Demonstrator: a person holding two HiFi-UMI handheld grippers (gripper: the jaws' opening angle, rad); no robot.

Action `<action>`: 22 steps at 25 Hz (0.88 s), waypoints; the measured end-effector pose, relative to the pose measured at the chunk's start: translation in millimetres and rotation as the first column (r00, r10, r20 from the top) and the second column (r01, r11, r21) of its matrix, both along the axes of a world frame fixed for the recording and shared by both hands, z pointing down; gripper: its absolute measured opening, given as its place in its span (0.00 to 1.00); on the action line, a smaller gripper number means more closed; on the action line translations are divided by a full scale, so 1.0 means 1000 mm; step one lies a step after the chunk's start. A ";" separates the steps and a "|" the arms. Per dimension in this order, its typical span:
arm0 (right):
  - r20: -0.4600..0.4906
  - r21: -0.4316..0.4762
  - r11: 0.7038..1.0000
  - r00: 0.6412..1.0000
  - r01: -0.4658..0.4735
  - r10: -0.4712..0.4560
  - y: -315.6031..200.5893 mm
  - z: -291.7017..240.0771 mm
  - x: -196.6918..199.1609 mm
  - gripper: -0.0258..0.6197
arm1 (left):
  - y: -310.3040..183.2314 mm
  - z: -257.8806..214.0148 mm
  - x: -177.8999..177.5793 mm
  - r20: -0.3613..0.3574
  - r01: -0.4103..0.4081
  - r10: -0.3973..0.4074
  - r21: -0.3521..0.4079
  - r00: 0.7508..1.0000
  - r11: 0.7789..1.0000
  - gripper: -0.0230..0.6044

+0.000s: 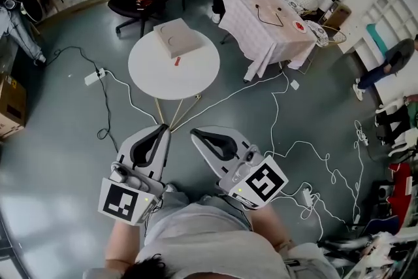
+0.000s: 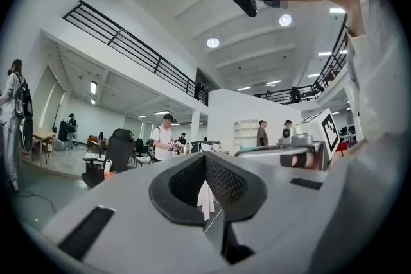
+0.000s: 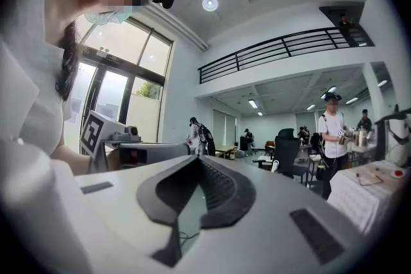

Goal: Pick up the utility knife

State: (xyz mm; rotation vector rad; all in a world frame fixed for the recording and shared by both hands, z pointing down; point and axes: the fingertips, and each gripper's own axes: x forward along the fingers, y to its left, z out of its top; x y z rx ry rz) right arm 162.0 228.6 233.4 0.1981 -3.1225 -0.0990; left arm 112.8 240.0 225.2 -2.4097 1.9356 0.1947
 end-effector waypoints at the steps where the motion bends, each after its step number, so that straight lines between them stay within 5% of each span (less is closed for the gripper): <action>1: 0.003 -0.003 1.000 1.000 -0.003 0.003 0.000 0.000 -0.001 0.05 | 0.000 0.000 -0.002 -0.002 -0.002 0.002 0.004 1.000 1.000 0.05; 22: -0.022 -0.070 0.994 0.997 -0.080 0.078 -0.038 0.019 -0.051 0.06 | -0.025 0.019 -0.080 -0.008 0.030 -0.031 -0.033 1.000 0.999 0.05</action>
